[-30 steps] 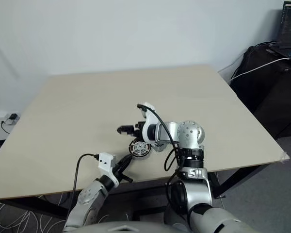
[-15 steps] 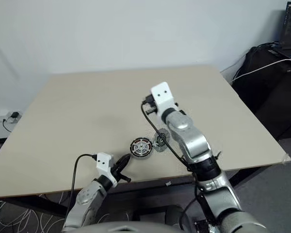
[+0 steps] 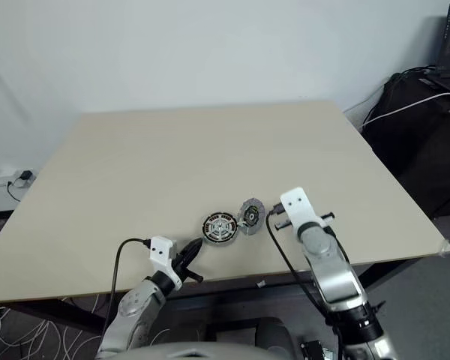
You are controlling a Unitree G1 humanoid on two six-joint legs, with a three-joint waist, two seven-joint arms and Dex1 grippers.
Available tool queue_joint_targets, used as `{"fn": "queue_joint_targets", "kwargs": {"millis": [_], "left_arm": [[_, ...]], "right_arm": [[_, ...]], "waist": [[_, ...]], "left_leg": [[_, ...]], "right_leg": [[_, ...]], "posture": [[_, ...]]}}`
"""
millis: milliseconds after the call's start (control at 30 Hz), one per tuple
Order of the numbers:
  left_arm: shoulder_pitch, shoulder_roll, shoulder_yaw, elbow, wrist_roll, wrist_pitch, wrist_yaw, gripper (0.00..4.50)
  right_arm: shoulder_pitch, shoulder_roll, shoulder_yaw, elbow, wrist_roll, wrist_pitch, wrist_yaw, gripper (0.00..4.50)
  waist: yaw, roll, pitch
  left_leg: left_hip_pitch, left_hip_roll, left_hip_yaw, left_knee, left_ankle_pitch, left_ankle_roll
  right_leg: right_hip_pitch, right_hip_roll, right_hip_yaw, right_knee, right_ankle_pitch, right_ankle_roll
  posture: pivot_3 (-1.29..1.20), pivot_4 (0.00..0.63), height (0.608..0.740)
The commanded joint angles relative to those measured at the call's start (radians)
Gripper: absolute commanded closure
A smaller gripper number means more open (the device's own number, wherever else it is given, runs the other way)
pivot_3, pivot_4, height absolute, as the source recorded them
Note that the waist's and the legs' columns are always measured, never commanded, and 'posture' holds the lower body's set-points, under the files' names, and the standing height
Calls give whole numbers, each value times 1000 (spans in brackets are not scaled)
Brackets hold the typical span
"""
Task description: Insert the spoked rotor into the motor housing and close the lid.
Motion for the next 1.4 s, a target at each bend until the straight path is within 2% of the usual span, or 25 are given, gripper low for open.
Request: {"fn": "queue_joint_targets", "kwargs": {"millis": [33,300,700,1067,1400], "left_arm": [[-14,4,-2,-15,-6,-9,-13,4500],[-24,14,-3,-13,-6,6,-25,4500],[-22,8,2,-11,-12,13,-20,4500],[-21,4,9,-17,-7,10,-11,4500],[-7,8,16,-29,-6,11,-1,4500]], "right_arm": [[20,22,32,-82,-33,26,1,4467],[24,95,109,-139,-36,6,47,4467],[-60,93,190,-191,-58,31,148,4467],[-183,192,241,0,-69,-34,167,4467],[-269,300,235,178,-54,-98,162,4467]], "waist": [[-2,-1,1],[1,-6,5],[0,-8,6],[-1,-8,6],[-2,-8,6]], "left_leg": [[0,0,0,0,0,0],[0,0,0,1,-2,-3],[0,0,0,1,-2,-3],[1,0,-1,1,-1,-4],[1,0,-1,1,0,-2]], "right_leg": [[0,0,0,0,0,0],[1,0,-1,0,1,1],[0,0,-1,0,1,1],[0,0,-1,0,1,1],[0,1,-1,1,3,-1]], "posture": [[0,0,740],[0,0,740],[0,0,740],[0,0,740],[0,0,740]]}}
